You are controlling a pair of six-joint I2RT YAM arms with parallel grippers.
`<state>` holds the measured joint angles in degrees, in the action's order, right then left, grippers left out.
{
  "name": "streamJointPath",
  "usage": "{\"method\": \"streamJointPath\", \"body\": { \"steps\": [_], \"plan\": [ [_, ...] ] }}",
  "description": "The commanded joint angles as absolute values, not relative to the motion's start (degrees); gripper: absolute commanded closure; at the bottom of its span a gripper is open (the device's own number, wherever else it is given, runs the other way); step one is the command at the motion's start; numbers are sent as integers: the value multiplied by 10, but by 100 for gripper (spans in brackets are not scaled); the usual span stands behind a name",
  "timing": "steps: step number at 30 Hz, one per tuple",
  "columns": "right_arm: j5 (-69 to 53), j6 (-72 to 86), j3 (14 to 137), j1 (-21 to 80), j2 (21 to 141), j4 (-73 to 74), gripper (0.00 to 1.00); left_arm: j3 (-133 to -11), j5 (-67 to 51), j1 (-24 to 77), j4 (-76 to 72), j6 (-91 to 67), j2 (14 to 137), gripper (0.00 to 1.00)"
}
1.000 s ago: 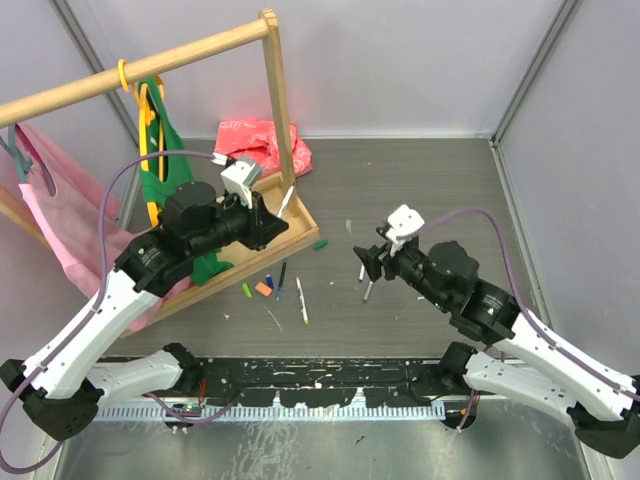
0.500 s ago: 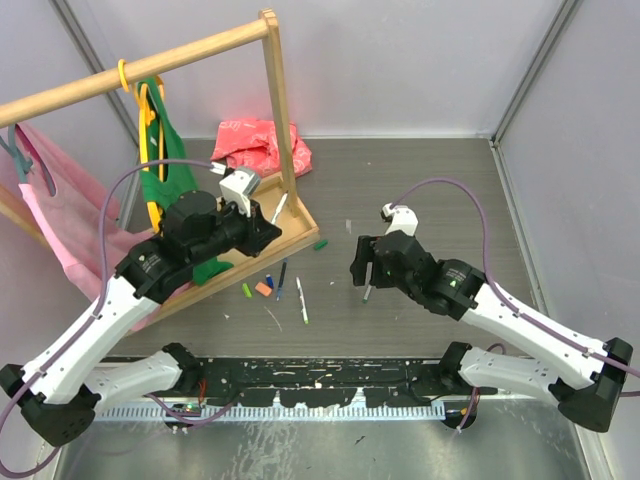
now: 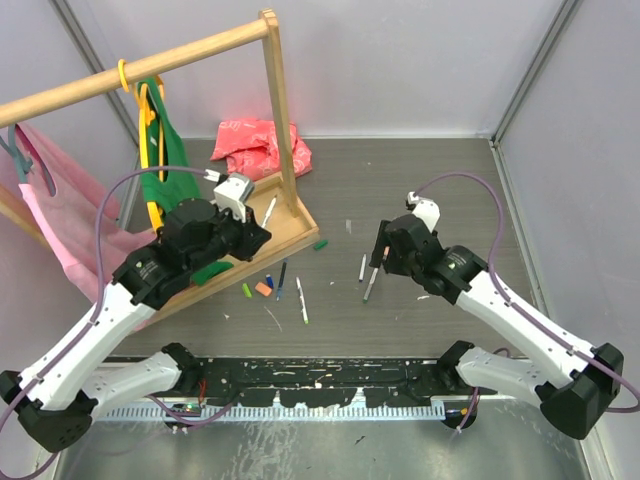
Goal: Insert the pens into the pen caps
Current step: Pick up the pen cap from the center of the board.
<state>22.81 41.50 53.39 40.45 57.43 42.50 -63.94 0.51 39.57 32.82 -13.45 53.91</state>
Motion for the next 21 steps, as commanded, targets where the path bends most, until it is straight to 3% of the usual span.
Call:
{"method": "streamJointPath", "body": {
  "steps": [1, 15, 21],
  "plan": [
    [246, 371, 558, 368, 612, 448, 24, -622, 17, 393, 321, -111, 514, 100],
    [95, 179, 600, 269, 767, 413, 27, -576, 88, 393, 310, -135, 475, 100],
    [139, 145, 622, 255, 821, 418, 33, -561, 95, 393, 297, -166, 471, 100]
  ]
}}
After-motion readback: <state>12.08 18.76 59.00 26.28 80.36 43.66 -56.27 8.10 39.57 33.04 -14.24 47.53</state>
